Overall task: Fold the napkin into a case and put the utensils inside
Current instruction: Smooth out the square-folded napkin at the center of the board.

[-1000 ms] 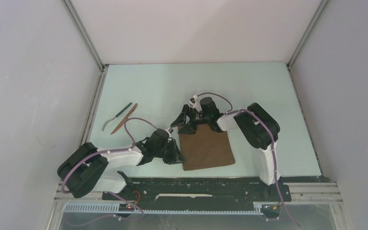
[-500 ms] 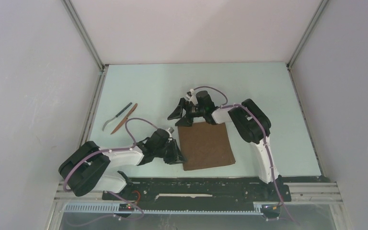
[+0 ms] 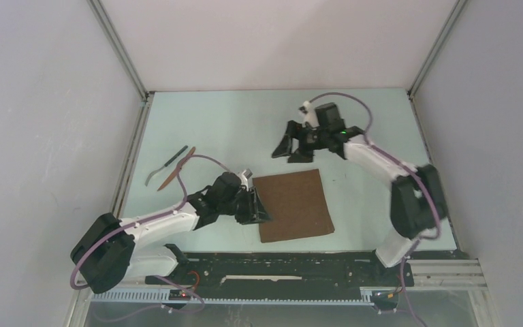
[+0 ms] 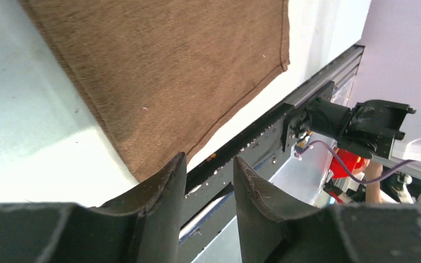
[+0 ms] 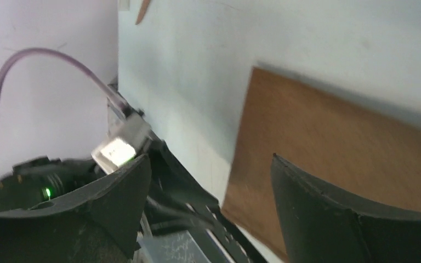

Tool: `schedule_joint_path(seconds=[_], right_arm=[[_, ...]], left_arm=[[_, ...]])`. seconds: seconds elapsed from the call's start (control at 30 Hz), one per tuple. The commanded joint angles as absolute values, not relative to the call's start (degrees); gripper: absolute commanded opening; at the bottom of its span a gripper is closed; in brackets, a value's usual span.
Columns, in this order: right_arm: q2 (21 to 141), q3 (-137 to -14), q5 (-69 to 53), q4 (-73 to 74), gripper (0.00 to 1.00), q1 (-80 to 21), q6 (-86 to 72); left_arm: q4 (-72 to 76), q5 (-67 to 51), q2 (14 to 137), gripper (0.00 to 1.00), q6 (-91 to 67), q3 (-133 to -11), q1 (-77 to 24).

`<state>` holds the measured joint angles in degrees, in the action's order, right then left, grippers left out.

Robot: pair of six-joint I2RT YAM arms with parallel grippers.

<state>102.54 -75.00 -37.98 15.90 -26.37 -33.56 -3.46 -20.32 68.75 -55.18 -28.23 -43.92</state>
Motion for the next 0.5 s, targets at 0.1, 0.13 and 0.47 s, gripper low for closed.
schedule_joint_path(seconds=[0.1,0.13,0.47], right_arm=[[82.03,-56.53,-28.38,41.59,0.77,-16.76,-26.66],[79.41,-54.13,-26.89,43.85,0.74,-15.89,-27.23],[66.23,-39.11,-19.3,48.79,0.6,-15.39,-34.6]], left_arm=[[-6.34,-25.06,70.24,0.4,-51.14,-31.91,-45.35],[-6.68,-24.79,70.28,0.4,-50.81,-31.83,-45.68],[-8.54,-21.22,69.53,0.49,-48.68,-32.79,-46.02]])
